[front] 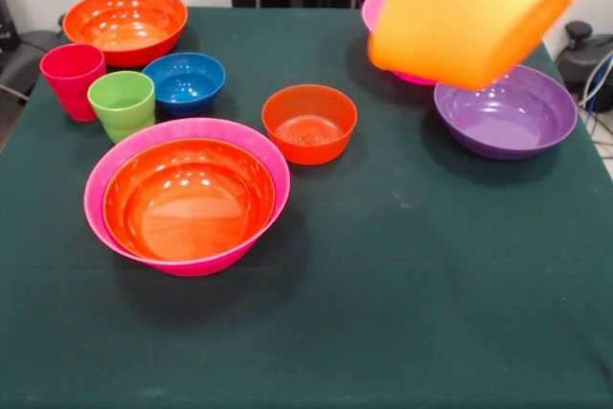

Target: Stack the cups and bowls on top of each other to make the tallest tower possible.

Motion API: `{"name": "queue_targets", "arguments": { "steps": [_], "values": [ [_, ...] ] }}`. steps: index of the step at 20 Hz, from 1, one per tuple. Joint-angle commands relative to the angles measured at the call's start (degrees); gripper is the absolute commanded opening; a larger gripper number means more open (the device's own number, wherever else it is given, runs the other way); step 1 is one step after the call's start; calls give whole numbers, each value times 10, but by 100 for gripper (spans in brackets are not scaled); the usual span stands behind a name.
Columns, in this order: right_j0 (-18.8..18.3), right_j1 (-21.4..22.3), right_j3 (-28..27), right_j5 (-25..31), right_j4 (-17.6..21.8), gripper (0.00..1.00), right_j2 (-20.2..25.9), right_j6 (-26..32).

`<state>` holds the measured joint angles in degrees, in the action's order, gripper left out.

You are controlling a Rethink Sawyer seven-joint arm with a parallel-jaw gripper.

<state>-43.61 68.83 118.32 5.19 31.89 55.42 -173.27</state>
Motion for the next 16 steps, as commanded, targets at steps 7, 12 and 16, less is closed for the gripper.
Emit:
{"name": "queue_targets", "arguments": {
  "steps": [7,12,16],
  "values": [
    [155,-168,-229,-101,74,0,-242,35],
    [170,-212,-267,-133,72,0,-265,47],
    [177,-242,-294,-165,72,0,-278,53]
  ]
}}
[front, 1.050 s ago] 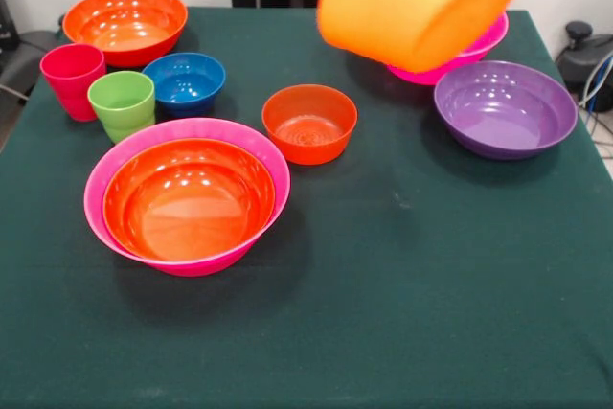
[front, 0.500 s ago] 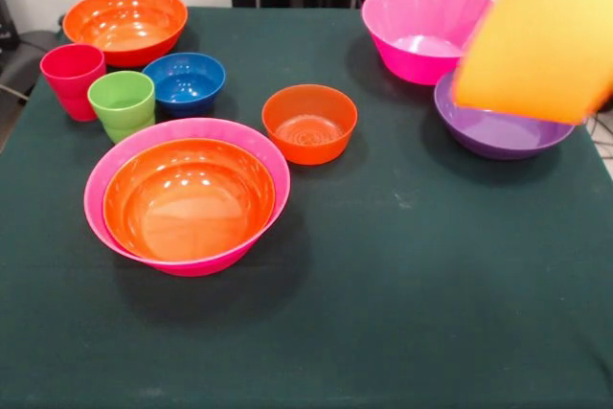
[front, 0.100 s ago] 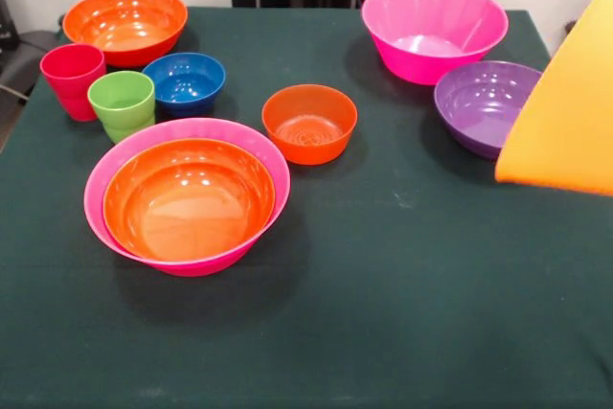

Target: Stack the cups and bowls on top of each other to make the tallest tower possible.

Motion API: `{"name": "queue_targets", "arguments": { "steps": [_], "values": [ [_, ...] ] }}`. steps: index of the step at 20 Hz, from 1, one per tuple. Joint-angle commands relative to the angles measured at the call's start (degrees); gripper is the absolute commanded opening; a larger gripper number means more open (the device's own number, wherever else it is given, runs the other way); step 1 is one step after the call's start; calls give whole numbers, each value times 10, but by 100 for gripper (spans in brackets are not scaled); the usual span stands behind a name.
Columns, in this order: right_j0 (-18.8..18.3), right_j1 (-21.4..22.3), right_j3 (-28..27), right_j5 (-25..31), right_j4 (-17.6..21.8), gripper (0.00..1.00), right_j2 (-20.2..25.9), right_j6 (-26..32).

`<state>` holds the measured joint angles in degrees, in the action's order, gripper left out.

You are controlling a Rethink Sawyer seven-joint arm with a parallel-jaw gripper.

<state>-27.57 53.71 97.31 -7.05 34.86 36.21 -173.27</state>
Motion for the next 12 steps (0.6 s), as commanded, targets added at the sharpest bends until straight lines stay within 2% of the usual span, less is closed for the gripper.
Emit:
{"name": "queue_targets", "arguments": {
  "steps": [1,5,9,12],
  "values": [
    [20,-98,-91,-51,43,0,-91,55],
    [38,-123,-108,-77,35,0,-119,57],
    [43,-142,-117,-91,36,0,-125,54],
    [64,-146,-121,-100,20,0,-149,50]
  ]
}}
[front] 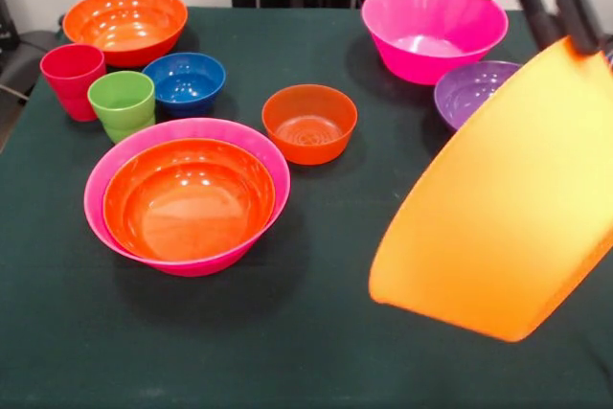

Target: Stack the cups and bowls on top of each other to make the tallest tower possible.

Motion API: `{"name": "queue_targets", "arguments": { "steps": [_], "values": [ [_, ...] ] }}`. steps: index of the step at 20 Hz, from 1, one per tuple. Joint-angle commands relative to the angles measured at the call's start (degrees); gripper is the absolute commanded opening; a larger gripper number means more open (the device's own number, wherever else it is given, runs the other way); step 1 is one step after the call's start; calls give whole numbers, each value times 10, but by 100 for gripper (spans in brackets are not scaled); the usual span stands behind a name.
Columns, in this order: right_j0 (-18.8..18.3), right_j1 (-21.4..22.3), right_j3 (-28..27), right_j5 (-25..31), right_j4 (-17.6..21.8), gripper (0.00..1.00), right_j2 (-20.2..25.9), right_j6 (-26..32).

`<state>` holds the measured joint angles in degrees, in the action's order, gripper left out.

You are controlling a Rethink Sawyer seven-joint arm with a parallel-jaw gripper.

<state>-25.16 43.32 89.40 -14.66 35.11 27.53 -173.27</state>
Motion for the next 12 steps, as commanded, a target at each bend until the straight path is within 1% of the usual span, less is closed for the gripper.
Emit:
{"name": "queue_targets", "arguments": {
  "steps": [1,3,5,7,9,10,12],
  "values": [
    [44,-44,-45,-25,15,0,-65,49],
    [51,-51,-53,-23,13,0,-66,46],
    [50,-53,-58,-10,18,0,-56,42],
    [62,-55,-68,-10,9,0,-66,42],
    [64,-54,-77,-4,10,0,-62,40],
    [25,-36,-83,35,37,0,-8,42],
    [23,-33,-87,45,37,0,0,44]
  ]
}}
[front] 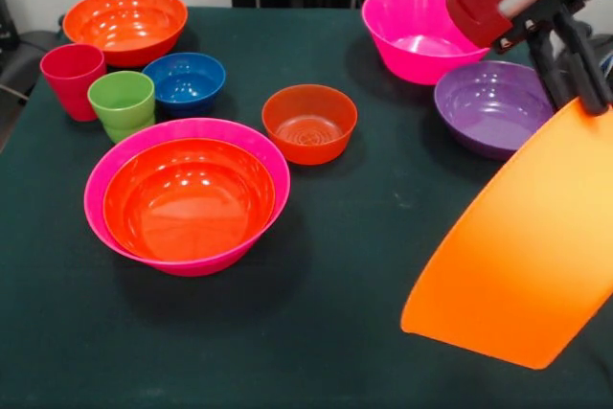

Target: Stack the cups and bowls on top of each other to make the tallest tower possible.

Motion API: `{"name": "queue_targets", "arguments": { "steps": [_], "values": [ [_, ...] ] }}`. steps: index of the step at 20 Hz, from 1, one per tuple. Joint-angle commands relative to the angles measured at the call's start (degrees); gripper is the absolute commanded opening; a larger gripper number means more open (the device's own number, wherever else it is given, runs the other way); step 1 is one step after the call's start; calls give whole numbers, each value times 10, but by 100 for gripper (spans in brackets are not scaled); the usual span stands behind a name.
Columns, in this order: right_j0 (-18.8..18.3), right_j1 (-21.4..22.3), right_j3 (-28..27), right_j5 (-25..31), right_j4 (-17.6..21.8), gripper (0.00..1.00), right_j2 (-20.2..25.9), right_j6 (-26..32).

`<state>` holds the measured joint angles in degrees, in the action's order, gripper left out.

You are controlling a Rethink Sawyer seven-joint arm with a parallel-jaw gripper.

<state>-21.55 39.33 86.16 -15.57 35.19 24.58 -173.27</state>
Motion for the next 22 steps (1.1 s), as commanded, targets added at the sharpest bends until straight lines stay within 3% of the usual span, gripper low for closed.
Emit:
{"name": "queue_targets", "arguments": {
  "steps": [1,7,17,22],
  "values": [
    [-12,8,-55,55,35,0,29,44],
    [-13,-25,-79,37,47,0,35,45],
    [5,-103,-92,-60,53,0,-6,30],
    [31,-110,-75,-107,13,0,-46,35]
  ]
}}
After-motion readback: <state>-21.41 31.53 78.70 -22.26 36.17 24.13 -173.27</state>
